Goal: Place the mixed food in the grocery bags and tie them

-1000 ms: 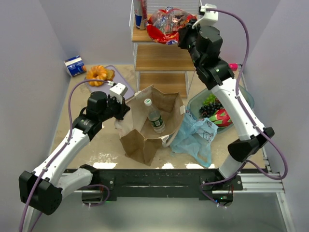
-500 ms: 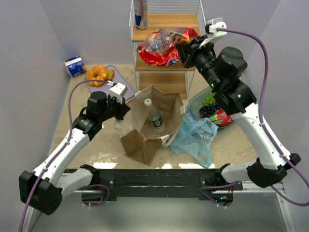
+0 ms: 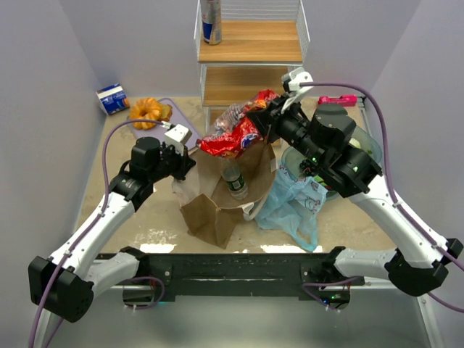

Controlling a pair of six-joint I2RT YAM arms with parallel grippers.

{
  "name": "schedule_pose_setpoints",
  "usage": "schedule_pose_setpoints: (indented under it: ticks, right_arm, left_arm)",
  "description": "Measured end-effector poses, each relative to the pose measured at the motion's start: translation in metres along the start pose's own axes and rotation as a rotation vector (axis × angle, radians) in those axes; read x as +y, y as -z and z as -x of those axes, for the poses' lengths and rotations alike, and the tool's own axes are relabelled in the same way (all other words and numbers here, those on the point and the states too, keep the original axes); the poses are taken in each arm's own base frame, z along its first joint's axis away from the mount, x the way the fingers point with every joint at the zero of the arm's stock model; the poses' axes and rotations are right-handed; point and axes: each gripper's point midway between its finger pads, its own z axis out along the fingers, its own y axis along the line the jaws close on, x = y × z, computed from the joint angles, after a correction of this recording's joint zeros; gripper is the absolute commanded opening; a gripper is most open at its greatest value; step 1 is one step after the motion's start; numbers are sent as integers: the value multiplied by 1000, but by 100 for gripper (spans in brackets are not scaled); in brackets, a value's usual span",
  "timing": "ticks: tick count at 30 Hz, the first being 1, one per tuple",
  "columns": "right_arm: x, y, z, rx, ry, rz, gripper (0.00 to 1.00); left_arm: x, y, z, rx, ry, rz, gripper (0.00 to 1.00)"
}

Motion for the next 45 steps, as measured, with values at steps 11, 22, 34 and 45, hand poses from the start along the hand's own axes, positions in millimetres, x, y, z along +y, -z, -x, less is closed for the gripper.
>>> schedule_pose_setpoints:
  ticks: [11,22,34,45]
  right_arm:
    - [7,3,-79,205,-64,6,0]
    - [1,10,-124,318,-130,-132,0]
    - [24,-19,-257,630,-40,-224,0]
    - [56,-44,-368,804,-137,-128,0]
  left_arm:
    - [0,0,0,0,0,-1,0]
    - [-5,-1,1,-2,0,-28,0]
    - [-6,-1,0,-1,0,-34,0]
    - [-4,0,-1,2,1,-26,0]
